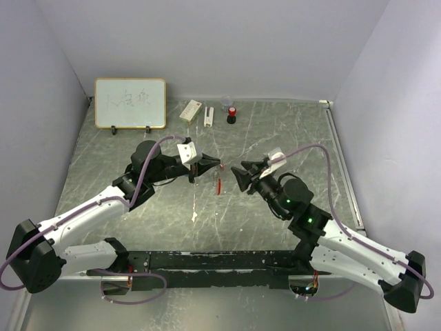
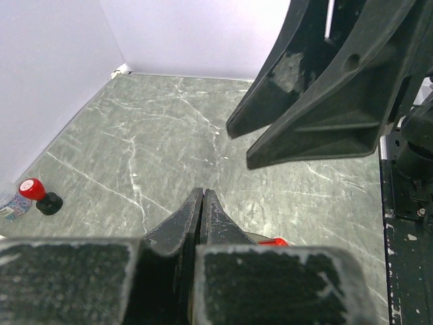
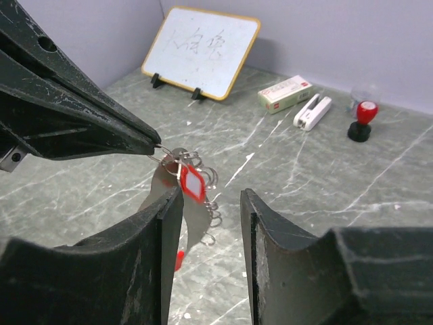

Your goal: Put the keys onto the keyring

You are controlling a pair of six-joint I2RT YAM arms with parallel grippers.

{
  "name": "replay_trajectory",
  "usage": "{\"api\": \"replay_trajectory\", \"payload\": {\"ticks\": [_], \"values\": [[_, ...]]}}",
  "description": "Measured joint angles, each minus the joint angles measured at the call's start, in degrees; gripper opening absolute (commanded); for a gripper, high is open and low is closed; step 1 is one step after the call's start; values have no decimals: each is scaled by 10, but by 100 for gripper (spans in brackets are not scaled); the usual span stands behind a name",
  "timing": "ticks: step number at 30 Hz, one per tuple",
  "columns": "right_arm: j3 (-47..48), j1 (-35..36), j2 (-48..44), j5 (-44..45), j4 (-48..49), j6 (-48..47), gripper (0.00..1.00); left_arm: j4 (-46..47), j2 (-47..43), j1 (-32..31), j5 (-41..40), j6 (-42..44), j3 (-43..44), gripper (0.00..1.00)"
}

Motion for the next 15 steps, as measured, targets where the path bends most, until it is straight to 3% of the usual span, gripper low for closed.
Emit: {"api": "replay_trajectory", "payload": {"ticks": [3, 7, 15], "values": [[-15, 0, -35, 5, 3, -16, 45, 3, 0, 0, 2, 1, 0, 7], [-39, 0, -67, 4, 8, -42, 62, 3, 3, 0, 13, 5, 3, 7], [-43, 0, -60, -21, 5, -95, 63, 8, 20, 1, 78, 10, 12, 7]]}}
